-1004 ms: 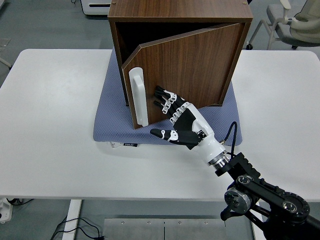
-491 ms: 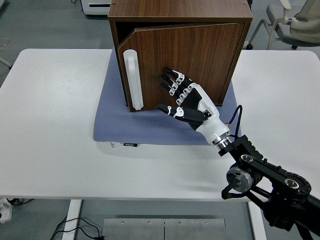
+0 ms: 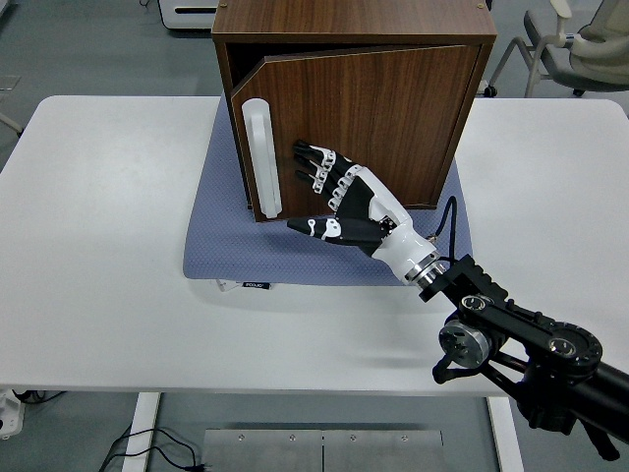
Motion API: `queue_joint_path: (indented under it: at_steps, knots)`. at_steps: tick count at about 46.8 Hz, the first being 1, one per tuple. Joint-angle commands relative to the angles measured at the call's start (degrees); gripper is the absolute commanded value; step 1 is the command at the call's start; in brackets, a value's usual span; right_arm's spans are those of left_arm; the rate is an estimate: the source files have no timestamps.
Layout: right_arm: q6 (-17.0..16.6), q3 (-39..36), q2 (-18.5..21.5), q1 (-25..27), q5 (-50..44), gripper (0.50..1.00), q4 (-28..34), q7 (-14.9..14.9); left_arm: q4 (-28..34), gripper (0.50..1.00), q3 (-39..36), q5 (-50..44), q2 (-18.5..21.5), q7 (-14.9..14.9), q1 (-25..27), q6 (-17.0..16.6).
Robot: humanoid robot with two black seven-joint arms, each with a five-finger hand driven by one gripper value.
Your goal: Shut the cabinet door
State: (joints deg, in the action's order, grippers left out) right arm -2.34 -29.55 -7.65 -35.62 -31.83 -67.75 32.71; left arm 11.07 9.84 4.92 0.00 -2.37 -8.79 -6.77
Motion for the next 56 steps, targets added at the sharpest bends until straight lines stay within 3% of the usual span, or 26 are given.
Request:
queue_joint_path:
  at_steps: [1,36,48,56]
  knots:
    - [0.1,-0.2,0.0,-0.3,0.3,1.000,1.0,-0.3,0.0,1.000,0.0,0.0,0.0,0.0,0.0,0.0]
    - [0.1,-4.1,-0.2,-4.5,10.7,1.000,7.8,-3.8,0.0,1.000,0.0,0.0,0.0,0.0,0.0,0.0]
    - [-2.0,-3.6,-0.5,-1.9,4.7,1.000,5.0,-0.7,0.0,1.000,0.0,0.0,0.0,0.0,0.0,0.0]
    - [-2.7,-3.5,-3.1,0.2,0.6,1.000,0.6,0.5,0.0,1.000,0.0,0.0,0.0,0.0,0.0,0.0]
